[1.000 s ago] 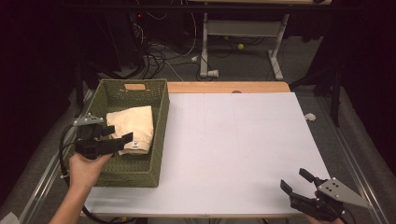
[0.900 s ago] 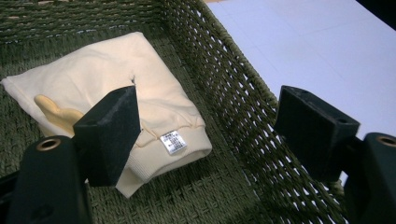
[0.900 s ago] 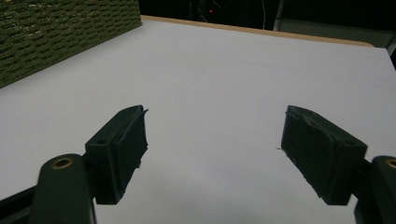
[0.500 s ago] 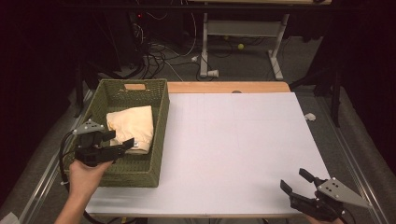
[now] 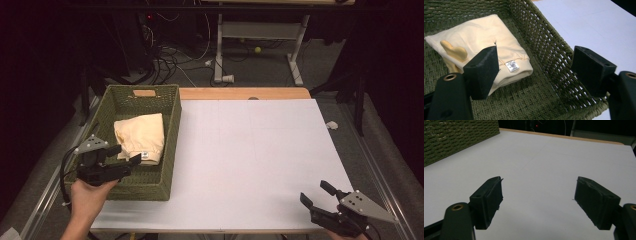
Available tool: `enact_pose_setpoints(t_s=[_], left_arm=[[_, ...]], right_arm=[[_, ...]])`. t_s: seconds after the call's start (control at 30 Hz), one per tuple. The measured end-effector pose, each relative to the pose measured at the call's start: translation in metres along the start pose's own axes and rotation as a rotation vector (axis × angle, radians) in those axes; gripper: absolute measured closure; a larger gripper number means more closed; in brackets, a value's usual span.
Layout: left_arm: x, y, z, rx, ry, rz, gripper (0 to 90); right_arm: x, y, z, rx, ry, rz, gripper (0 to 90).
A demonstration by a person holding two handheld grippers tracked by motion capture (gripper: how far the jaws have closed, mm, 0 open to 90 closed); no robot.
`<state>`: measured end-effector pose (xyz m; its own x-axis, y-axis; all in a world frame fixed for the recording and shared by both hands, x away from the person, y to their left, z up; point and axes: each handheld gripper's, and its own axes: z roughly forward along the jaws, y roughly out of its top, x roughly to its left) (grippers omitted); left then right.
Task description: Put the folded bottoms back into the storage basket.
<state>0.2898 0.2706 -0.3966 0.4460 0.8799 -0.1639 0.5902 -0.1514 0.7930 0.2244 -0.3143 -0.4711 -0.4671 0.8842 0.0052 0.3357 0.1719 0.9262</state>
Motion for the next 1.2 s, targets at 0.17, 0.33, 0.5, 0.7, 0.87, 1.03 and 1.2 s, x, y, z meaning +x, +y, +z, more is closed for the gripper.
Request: enact_pose_setpoints(t_s=[0.17,0.33,0.5,0.7,0.87,1.03,1.2], left_arm=[[-0.002,-0.006,-0.003,-0.013,0.008,0.004,21.3],[-0.003,-0.014,-0.006,-0.029,0.02,0.003,21.2],[-0.004,-0.019,-0.008,-0.039,0.028,0.001,21.2],[-0.005,-0.026,-0.011,-0.048,0.036,0.009,21.2],[-0.006,-0.032,-0.015,-0.06,0.044,0.018,21.1],[-0.005,-0.038,-0.016,-0.064,0.045,0.017,21.1],[-0.004,-0.042,-0.016,-0.07,0.044,0.011,21.0]], right_arm=[[0.0,0.0,0.0,0.001,0.0,0.002,23.1],[0.0,0.0,0.0,0.001,-0.001,0.003,23.1],[0.0,0.0,0.0,0.002,0.0,0.005,23.1],[0.0,0.0,0.0,0.001,-0.002,0.004,23.1],[0.0,0.0,0.0,0.002,-0.002,0.005,23.1],[0.0,0.0,0.0,0.002,-0.002,0.005,23.1],[0.0,0.0,0.0,0.003,-0.002,0.004,23.2]])
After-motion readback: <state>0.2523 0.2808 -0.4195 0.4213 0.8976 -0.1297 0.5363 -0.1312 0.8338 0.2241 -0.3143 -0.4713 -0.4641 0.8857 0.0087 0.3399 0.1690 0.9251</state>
